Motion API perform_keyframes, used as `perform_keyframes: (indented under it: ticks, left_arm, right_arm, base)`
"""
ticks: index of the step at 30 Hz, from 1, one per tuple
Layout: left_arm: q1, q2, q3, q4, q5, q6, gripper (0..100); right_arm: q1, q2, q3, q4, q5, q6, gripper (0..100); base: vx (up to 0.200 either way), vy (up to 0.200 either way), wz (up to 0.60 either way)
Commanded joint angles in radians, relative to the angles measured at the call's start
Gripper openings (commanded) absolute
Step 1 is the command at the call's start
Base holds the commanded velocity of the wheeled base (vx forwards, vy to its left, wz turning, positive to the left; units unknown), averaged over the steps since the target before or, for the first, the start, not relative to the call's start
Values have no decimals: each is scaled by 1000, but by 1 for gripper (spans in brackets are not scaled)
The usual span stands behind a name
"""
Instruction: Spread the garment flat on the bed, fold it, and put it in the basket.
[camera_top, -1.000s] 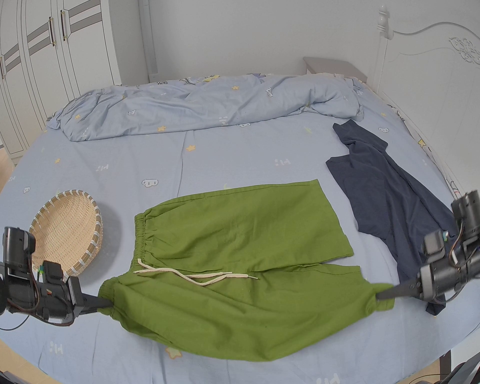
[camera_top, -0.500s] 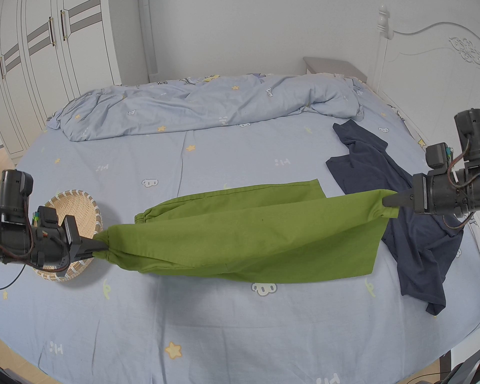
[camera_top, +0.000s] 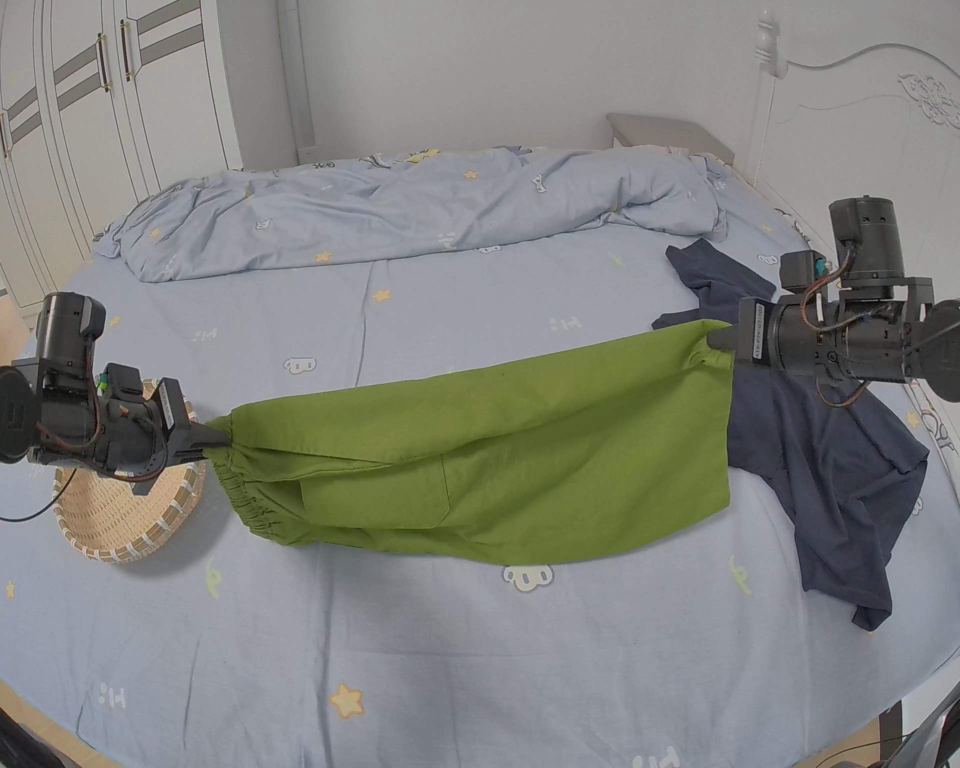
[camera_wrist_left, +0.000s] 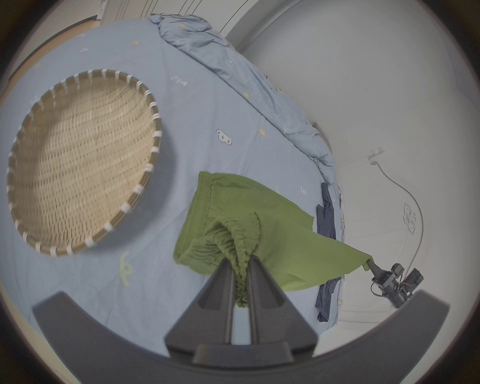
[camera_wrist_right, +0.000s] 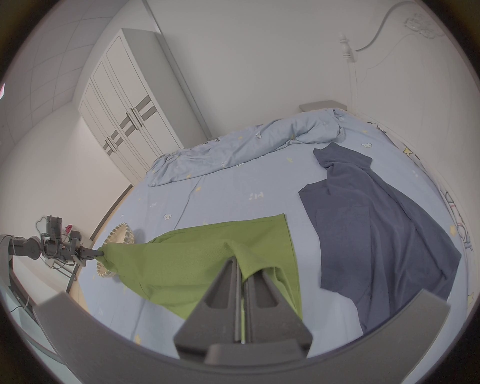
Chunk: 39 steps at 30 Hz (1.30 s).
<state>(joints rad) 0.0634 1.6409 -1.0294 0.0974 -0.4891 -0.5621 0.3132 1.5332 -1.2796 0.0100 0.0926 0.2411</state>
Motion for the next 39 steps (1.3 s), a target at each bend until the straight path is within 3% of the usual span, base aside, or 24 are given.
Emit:
perform_keyframes:
  ticks: [1,6,14,31,39]
  left_arm:
    - [-1,114,-90,1,4,44,0]
    - [4,168,-126,1,4,107,0]
    - [15,214,-159,-10,7,108,0]
    - [7,283,-216,-31,27,111,0]
    - [-1,295,-222,-33,27,116,0]
  right_arm:
    - [-11,124,-76,-24,-13,1,0]
    - [-29,170,-138,-27,-14,-5,0]
    - [-68,220,-215,-28,-13,-6,0]
    - [-63,311,-211,-30,-16,-5,0]
    - [-71,347,-208,-99,-14,-5,0]
  base:
    - [0,0,0]
    - [0,0,0]
    - [0,0,0]
    - [0,0,0]
    - [0,0,0]
